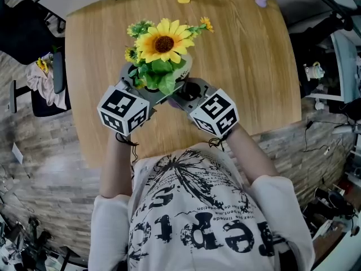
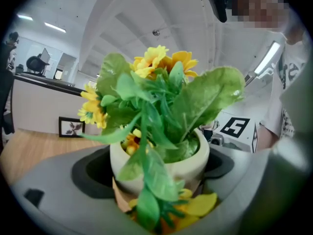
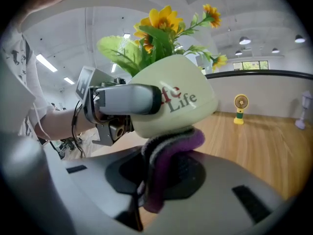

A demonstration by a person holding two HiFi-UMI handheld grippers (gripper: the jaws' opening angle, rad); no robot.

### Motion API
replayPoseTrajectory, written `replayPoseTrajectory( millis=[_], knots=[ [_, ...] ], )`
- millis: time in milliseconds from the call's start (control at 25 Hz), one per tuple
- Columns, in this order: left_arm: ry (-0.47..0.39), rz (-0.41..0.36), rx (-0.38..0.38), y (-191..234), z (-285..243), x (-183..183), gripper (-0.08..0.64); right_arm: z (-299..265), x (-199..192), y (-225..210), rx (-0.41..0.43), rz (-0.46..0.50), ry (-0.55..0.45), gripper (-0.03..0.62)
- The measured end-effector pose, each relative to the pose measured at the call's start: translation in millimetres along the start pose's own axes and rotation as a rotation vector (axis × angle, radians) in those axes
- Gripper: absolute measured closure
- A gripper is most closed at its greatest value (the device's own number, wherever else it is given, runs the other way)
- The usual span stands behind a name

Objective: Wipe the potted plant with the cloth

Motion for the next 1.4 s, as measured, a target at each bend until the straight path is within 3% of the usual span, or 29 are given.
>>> replayPoseTrajectory(
  millis=[600,1000,1400],
  knots=[
    [0.052,-0.069,0.013,-1,-2,-9,0.04,24,-11,-21,-0.081,-0.012,-0.029,0.515],
    [0.008,-0.114,0.029,-5,2,-12,0.04,38,-12,-42,-0.165,-0.042,-0.045,0.515],
    [0.079,-0.198,0.09,3,-16,-52,0.04,67,-22,-86,-0.363,-0.132,-0.084,0.515]
  ],
)
Point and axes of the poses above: the fingertips, and each gripper's own axes: z backward along the fingers, y to its left, x out of its top, the point moved 10 cm from there along z, backward along the fingers, and after that the axes turned 3 degrees about x, right-handed, at the moved point
